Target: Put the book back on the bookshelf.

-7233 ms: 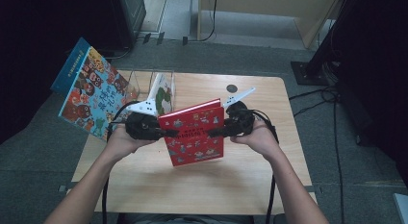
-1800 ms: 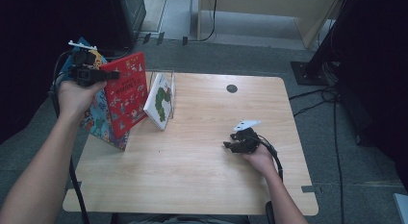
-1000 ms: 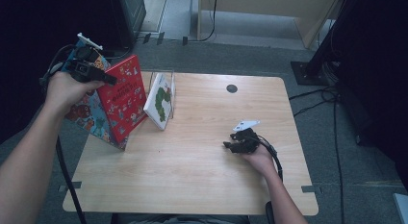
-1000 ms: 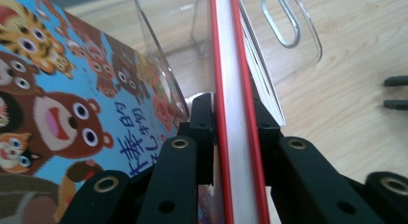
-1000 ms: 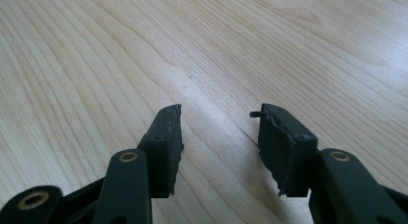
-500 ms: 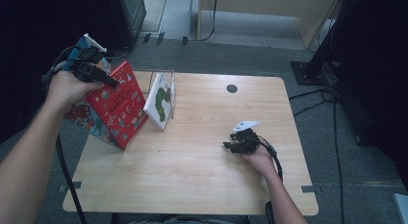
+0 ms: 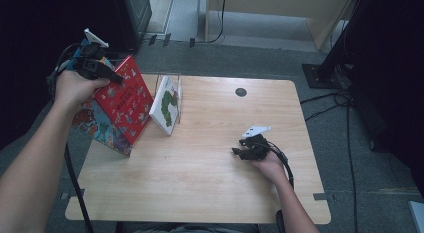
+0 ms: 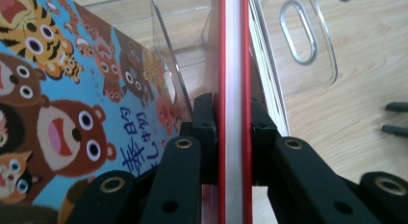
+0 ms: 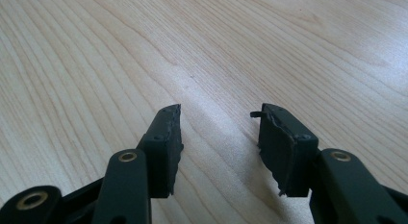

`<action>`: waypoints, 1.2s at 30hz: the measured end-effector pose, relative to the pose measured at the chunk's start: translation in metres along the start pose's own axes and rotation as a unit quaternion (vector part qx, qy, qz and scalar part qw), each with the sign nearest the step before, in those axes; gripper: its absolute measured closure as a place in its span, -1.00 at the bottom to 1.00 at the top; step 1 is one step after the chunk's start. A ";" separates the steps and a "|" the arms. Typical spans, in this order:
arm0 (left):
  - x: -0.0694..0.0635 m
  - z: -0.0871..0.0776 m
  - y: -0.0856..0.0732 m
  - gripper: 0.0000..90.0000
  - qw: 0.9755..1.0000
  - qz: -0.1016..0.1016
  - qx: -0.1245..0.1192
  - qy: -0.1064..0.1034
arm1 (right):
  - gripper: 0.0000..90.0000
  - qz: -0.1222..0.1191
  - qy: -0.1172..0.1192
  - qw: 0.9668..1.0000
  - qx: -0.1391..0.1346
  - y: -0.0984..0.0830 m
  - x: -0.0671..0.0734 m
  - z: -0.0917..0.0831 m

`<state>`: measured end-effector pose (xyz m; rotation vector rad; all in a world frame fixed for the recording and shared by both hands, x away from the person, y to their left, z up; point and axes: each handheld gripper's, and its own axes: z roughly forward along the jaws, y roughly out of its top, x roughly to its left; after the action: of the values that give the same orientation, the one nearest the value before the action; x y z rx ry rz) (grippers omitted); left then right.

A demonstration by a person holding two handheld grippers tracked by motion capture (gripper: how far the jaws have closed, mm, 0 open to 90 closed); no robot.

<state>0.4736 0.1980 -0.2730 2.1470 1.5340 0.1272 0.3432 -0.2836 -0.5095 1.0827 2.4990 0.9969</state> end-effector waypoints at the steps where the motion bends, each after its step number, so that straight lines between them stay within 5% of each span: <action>1: 0.001 0.001 0.001 0.78 1.000 -0.009 -0.002 -0.002 | 0.12 -0.001 -0.001 1.000 0.000 0.000 0.000 0.000; 16: 0.010 0.013 0.014 0.78 0.997 -0.065 -0.036 -0.010 | 0.11 -0.007 -0.009 1.000 -0.002 -0.002 0.004 -0.001; 30: 0.011 0.022 0.016 0.73 0.997 -0.063 -0.039 -0.011 | 0.10 -0.004 -0.012 1.000 -0.008 -0.006 0.005 -0.002; 36: 0.011 0.015 0.016 0.28 0.999 -0.041 -0.023 0.015 | 0.09 -0.002 -0.014 1.000 -0.009 -0.007 0.007 -0.003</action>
<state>0.4969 0.1994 -0.2809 2.0511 1.6189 0.1668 0.3331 -0.2836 -0.5117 1.0793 2.4651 0.9948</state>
